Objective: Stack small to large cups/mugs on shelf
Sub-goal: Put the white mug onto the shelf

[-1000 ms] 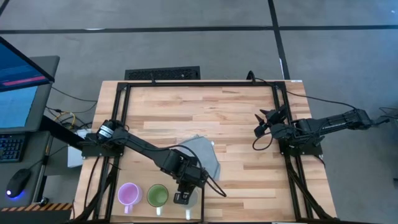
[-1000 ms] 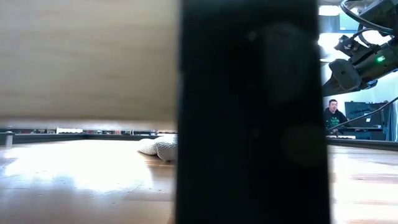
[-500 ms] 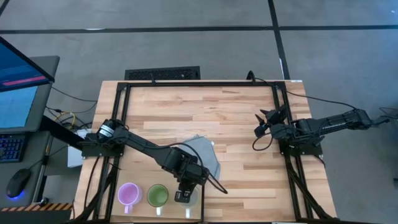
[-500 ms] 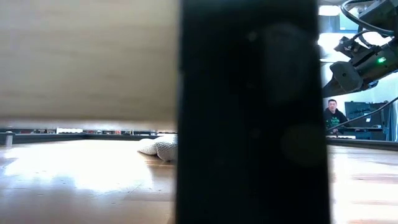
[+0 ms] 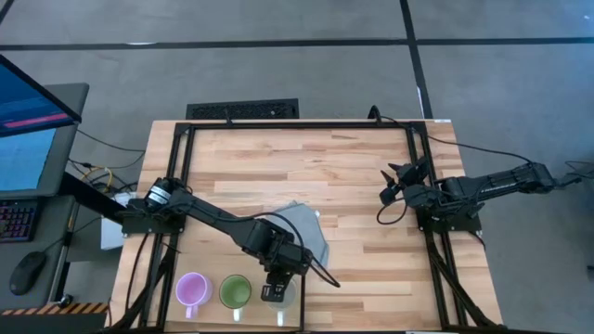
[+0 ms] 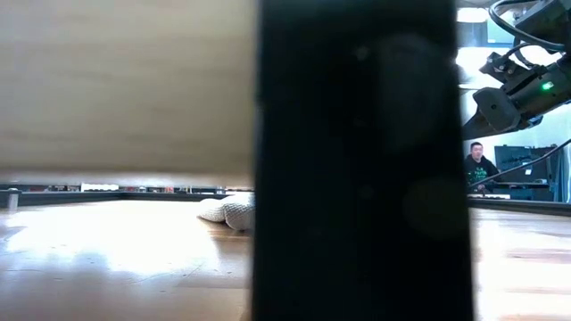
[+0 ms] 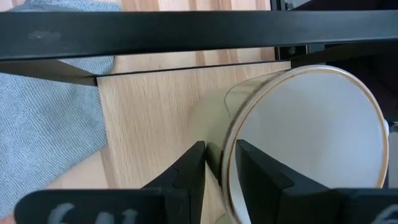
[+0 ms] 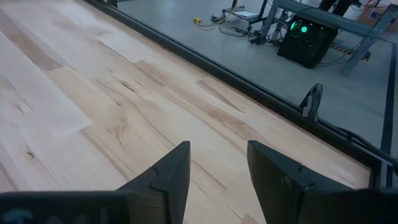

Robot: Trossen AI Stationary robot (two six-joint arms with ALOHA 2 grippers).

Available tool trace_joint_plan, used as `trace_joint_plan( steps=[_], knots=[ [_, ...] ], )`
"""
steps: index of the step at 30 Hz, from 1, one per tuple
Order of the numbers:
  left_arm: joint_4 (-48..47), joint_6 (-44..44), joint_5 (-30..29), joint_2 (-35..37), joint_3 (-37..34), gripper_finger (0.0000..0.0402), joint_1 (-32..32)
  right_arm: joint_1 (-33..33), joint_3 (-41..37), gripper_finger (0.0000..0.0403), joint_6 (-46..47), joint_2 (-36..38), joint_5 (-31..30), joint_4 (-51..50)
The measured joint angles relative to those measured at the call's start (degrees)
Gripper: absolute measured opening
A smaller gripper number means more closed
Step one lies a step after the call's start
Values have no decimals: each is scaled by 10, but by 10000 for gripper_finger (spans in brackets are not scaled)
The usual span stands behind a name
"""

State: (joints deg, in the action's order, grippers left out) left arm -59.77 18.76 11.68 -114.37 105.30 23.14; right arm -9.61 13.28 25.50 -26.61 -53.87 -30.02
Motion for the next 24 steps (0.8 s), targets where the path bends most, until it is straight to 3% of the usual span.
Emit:
trace_joint_plan(
  steps=[18, 24],
  knots=[
    [-12, -31, 2, 0, -1, 78, -2, 0, 0, 181, 0, 0, 0, 0],
    [-13, -35, 39, -1, -1, 78, -13, 0, 0, 181, 0, 0, 0, -2]
  ],
)
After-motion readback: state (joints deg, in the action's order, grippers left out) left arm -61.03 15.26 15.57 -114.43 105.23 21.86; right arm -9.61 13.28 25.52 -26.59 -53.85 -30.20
